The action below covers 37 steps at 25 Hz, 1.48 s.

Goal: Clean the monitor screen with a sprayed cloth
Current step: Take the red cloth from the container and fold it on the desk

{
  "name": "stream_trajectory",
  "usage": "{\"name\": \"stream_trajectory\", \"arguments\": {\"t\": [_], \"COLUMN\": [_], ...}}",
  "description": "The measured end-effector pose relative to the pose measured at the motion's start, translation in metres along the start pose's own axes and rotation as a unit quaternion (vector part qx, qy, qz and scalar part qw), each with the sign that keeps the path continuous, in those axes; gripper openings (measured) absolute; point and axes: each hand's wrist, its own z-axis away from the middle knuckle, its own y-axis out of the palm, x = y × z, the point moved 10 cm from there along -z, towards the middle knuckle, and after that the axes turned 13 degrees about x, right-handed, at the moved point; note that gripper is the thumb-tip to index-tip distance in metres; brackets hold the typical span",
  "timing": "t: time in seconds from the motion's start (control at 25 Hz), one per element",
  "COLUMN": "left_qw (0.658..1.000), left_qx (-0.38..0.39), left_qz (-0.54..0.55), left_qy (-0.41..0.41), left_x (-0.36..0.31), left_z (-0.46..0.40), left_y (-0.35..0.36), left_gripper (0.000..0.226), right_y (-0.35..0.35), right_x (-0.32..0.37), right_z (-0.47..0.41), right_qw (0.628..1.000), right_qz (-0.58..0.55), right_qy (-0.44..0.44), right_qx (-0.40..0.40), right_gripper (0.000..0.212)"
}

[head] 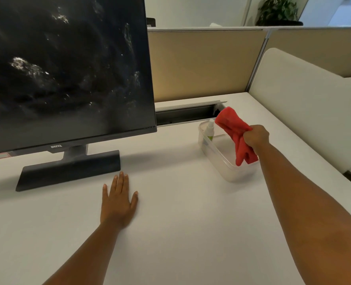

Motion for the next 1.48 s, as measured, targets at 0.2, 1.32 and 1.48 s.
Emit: {"name": "stream_trajectory", "arguments": {"t": [0.2, 1.32, 1.48], "left_qw": [1.000, 0.941, 0.943], "left_qx": [0.018, -0.047, 0.013], "left_qz": [-0.001, 0.327, 0.329], "left_qy": [-0.022, -0.076, -0.045], "left_x": [0.005, 0.197, 0.182], "left_z": [0.008, 0.096, 0.076], "left_y": [0.001, -0.055, -0.050], "left_gripper": [0.064, 0.044, 0.044], "right_y": [-0.039, 0.337, 0.317], "right_x": [0.023, 0.158, 0.163], "right_z": [0.024, 0.282, 0.264], "right_qw": [0.996, 0.813, 0.853], "right_qz": [-0.069, 0.211, 0.121], "right_qy": [0.003, -0.409, -0.362], "right_qx": [-0.054, 0.356, 0.356], "right_gripper": [0.032, 0.043, 0.042]}}
